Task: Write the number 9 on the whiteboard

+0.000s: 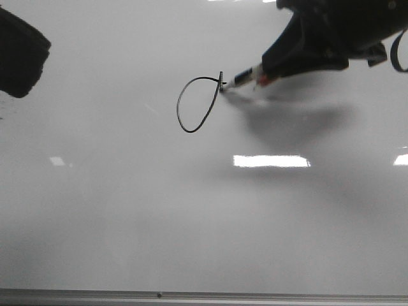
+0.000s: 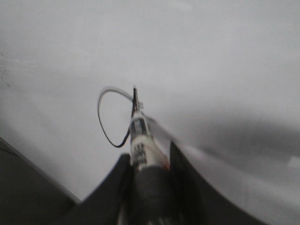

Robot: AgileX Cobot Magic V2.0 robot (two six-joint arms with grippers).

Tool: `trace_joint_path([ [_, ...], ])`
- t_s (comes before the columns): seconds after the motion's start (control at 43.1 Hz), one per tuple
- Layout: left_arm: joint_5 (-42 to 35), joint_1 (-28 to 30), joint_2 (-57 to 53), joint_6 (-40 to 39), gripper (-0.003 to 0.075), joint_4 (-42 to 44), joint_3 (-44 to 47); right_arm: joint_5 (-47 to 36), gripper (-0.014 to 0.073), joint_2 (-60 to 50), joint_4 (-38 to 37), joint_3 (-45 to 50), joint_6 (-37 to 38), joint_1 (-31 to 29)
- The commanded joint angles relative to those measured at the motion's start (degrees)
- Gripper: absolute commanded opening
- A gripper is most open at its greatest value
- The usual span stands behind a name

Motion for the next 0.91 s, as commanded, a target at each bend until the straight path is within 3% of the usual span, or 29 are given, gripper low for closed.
trace_joint_path([
  [0.0,-0.86,0.26,-0.89,0.1,-0.0019,-3.67,-1.49,-5.49,-0.0098,1.24,-3.95,2.25,1.87,1.09],
  [0.255,-0.86,0.26,-0.89,0.1,-0.0019,-4.57,-1.49,-4.52,-0.0098,3.76,-4.19,5.3,1.87,2.82],
  [0.418,1.27,0.26,-0.89,0.1,0.0007,-3.85,-1.77,9.46,-0.0098,-4.0,-5.59,4.21,1.59,2.82],
  [0.488,2.74,0.26,-0.54,0.1,0.0099,-3.23,-3.08,16.1,-0.0098,-7.48,-9.03,2.78,2.88,2.82],
  [0.627,3.02,0.26,2.1,0.1,0.0452,-3.08,-7.96,28.15,-0.0098,-11.63,-19.88,-2.7,10.7,2.82],
  [0.697,4.4,-0.86,4.25,0.22,0.0564,-2.12,-11.04,35.62,-0.0098,-11.97,-24.09,-6.22,13.41,2.82],
  [0.79,5.85,-5.99,8.26,0.75,0.0544,-0.41,-13.97,43.33,-0.0098,-11.97,-24.96,-9.6,14.28,3.08],
  [0.882,6.72,-12.24,11.68,2.82,0.0458,0.16,-15.75,46.41,-0.0098,-11.97,-24.89,-11.75,14.28,5.05],
])
